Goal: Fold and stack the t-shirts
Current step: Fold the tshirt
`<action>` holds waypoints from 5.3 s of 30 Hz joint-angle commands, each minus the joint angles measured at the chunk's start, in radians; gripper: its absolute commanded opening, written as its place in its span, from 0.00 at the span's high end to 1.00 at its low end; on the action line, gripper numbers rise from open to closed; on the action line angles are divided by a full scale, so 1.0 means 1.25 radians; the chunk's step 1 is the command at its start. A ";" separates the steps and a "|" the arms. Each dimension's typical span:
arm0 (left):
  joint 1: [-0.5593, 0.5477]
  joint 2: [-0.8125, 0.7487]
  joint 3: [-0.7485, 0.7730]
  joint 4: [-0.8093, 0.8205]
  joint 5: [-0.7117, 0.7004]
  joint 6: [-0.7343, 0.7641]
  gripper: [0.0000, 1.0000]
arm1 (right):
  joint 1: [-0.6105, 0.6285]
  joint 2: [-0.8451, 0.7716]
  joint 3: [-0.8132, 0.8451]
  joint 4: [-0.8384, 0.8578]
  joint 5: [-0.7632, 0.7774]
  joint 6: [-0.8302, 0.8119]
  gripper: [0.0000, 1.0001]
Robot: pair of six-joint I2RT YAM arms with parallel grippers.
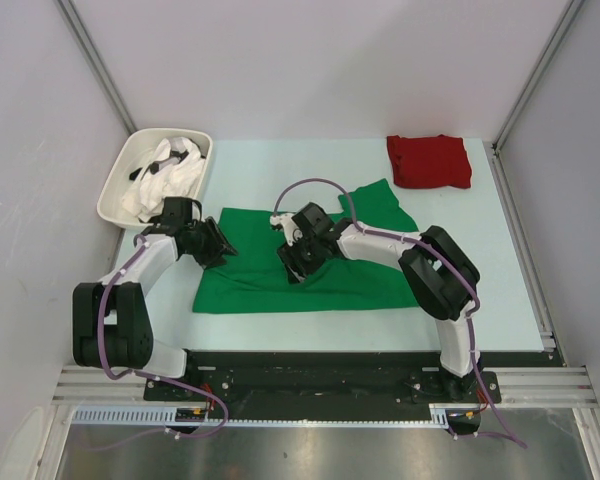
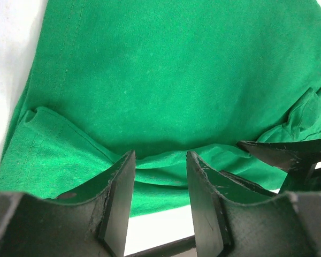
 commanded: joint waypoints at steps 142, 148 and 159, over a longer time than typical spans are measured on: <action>-0.113 0.169 0.122 -0.114 -0.342 -0.094 0.83 | 0.017 -0.155 -0.062 0.101 0.206 0.107 0.00; -0.089 0.158 0.118 -0.110 -0.339 -0.089 1.00 | 0.018 -0.160 -0.066 0.103 0.207 0.107 0.00; -0.038 0.124 0.165 -0.143 -0.347 -0.057 1.00 | 0.017 -0.170 -0.071 0.108 0.216 0.107 0.00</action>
